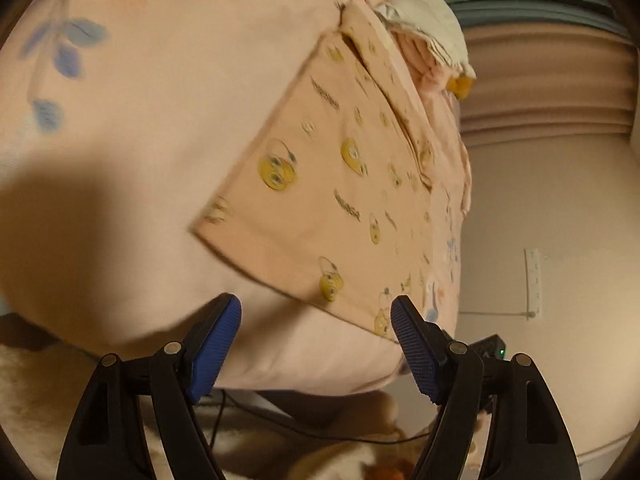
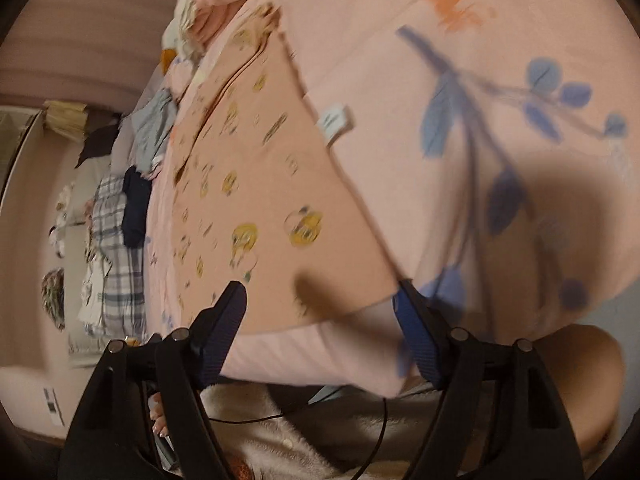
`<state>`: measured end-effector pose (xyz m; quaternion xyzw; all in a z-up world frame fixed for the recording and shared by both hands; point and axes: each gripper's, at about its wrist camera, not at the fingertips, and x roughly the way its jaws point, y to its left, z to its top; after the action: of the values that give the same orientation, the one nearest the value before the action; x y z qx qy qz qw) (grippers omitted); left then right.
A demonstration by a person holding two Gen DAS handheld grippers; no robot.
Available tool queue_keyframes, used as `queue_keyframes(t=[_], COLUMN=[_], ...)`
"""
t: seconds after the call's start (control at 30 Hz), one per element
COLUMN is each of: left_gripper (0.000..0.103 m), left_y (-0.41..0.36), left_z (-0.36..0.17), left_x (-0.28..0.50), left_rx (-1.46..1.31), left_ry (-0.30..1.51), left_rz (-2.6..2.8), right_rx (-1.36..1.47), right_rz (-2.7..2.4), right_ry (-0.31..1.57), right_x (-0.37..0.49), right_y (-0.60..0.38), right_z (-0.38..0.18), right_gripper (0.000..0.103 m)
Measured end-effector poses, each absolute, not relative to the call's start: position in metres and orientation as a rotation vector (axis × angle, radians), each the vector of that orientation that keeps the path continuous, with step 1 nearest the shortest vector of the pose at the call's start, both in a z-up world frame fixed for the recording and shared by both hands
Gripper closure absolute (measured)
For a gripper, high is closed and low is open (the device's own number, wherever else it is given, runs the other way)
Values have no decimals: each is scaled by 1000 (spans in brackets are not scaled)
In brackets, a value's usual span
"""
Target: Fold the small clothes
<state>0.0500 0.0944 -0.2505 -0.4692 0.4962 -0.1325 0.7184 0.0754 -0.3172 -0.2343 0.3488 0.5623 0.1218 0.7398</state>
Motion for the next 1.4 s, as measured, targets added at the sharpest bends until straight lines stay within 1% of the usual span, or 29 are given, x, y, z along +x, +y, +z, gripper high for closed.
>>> queue_keyframes(t=[0.07,0.13,0.2,0.23,0.27,0.3,0.33,0.37,0.4,0.43,0.47,0.5,0.53,0.6,0.63,0.77,0.87,0.93,1.03,1.17,1.27,1.33,1.4], left_gripper=[27,27,27,32,42,47,53,57,62,64,69,73,75,83,83,93,94,94,94,94,94,94,94], left_y=[87,82,70,61,55,50,44,39,35,36,37,37,42,43,43,43,52,58,63,59,62,66,57], left_z=[-245,-237,-233,-230,-229,-229,-230,-231,-230,-231,-233,-234,-237,-238,-238,-223,-206,-191,-170,-136,-125,-135,-159], left_x=[59,68,78,83,85,86,87,88,89,88,88,90,80,73,72,72,84,99,125,183,244,301,357], left_rx=[-1016,-953,-861,-790,-728,-666,-610,-577,-554,-542,-527,-520,-513,-497,-483,-459,-528,-563,-542,-433,-416,-404,-301], left_ry=[1036,977,961,951,941,936,941,940,929,927,929,924,914,896,890,884,838,795,775,728,715,731,789], left_rz=[-259,-208,-158,-129,-95,-51,-6,24,51,66,93,107,115,148,167,171,79,49,59,123,117,163,236], right_rx=[766,797,804,793,780,776,786,796,811,820,830,859,895,934,926,912,930,889,848,808,721,651,626], right_rz=[258,300,333,321,301,294,293,293,287,276,265,267,283,303,301,316,354,358,366,372,348,282,234], right_ry=[1202,1167,1163,1169,1176,1171,1148,1133,1123,1121,1122,1116,1102,1063,1043,991,940,905,878,842,834,861,922], right_x=[76,84,90,92,94,94,94,94,93,93,93,91,88,82,79,77,85,97,124,179,242,296,346], right_y=[-312,-307,-301,-299,-297,-297,-299,-301,-305,-308,-312,-318,-323,-327,-326,-321,-323,-320,-315,-307,-296,-286,-281], right_z=[-230,-228,-232,-235,-239,-243,-244,-245,-247,-250,-254,-260,-264,-268,-267,-251,-232,-213,-189,-156,-138,-140,-159], right_gripper=[28,34,45,47,52,57,59,64,73,80,93,99,99,100,100,97,97,97,97,97,97,97,96])
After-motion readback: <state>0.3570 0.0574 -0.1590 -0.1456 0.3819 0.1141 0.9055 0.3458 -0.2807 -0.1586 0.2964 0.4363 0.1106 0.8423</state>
